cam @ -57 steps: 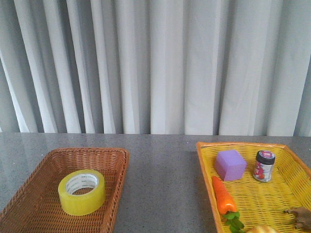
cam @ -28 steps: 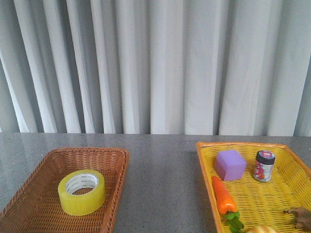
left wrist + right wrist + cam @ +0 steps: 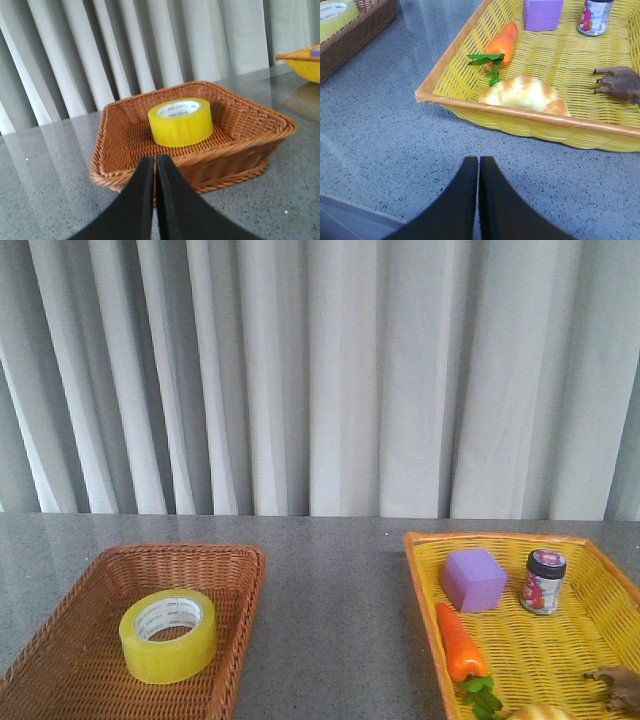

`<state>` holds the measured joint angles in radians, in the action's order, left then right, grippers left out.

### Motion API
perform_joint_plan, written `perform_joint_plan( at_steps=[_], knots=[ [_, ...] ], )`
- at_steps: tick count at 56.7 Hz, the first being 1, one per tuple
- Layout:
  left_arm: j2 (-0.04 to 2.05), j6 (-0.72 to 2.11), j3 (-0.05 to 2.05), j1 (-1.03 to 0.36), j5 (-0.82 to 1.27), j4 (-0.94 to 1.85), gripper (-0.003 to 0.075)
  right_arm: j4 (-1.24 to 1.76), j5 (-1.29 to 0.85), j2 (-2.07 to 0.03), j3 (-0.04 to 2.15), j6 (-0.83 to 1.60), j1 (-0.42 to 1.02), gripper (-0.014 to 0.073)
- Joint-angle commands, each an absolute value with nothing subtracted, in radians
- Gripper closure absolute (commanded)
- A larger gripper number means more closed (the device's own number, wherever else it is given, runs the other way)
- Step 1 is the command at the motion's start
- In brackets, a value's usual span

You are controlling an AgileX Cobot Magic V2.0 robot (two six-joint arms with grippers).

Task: Transfer tape with both arms

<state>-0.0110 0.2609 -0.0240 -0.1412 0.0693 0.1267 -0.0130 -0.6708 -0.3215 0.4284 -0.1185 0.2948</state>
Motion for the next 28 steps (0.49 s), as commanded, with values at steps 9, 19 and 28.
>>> perform_joint_plan(
  at_steps=[9, 19, 28],
  knots=[
    [-0.017, 0.248, -0.011, -0.140, 0.018, 0.135, 0.0726, -0.021, -0.601, -0.330, 0.457, -0.117, 0.295, 0.0594],
    [-0.017, 0.152, -0.011, -0.140, 0.014, 0.024, 0.0726, -0.021, -0.601, -0.330, 0.457, -0.117, 0.295, 0.0594],
    [-0.017, 0.027, -0.011, -0.140, 0.015, -0.084, 0.0726, -0.021, -0.601, -0.330, 0.457, -0.117, 0.295, 0.0594]
  ],
)
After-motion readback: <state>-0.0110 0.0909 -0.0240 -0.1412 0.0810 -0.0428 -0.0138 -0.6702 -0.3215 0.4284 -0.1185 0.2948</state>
